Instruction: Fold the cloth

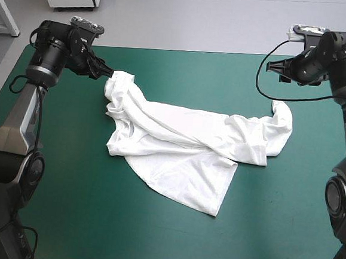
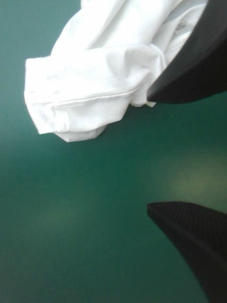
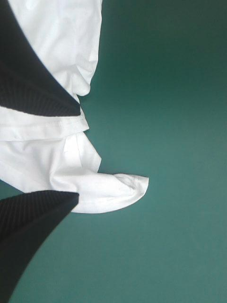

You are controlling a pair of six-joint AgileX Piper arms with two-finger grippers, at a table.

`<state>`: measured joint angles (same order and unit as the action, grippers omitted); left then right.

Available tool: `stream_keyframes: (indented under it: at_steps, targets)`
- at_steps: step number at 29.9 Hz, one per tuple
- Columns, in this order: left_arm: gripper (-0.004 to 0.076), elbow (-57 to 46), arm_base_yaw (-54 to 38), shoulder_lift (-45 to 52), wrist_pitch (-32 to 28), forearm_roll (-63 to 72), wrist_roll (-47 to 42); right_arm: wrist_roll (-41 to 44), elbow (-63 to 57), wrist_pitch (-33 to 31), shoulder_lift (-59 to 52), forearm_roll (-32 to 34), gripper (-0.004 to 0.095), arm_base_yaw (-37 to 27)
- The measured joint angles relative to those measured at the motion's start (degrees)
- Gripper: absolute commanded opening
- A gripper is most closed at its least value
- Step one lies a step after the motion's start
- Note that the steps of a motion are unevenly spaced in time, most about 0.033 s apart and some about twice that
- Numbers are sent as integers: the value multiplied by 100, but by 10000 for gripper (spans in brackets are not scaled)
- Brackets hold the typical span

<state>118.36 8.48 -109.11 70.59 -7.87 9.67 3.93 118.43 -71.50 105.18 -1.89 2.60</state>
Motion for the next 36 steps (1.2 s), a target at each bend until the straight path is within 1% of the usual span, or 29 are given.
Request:
stream_keyframes:
  at_steps: [5, 8, 12, 17, 20, 26, 32, 36]
  targets:
    - [438, -337, 0, 737, 107, 68, 16, 4, -538, 0, -758, -97, 469, 0]
    - [438, -592, 0, 1158, 143, 326, 192, 4, -965, -4, -1224, -134, 468, 0]
    - [438, -736, 0, 1189, 124, 349, 279, 4, -1272, -4, -1562, -298, 469, 0]
    - [438, -757, 0, 597, -210, 335, 300, -14, -1333, -4, -1599, -578, 469, 0]
    - [426, -630, 0, 118, -270, 354, 271, -21, -1337, -4, -1599, -668, 468, 0]
    - [420, 29, 0, -839, -416, 429, 140, -21, -1337, -4, -1599, -705, 465, 0]
    - [405, 786, -191, -1671, -366, 718, 45, -60, -1337, -4, -1599, -778, 463, 0]
    - [405, 913, -469, -2057, -213, 831, 24, -60, -1337, -4, -1599, -790, 463, 0]
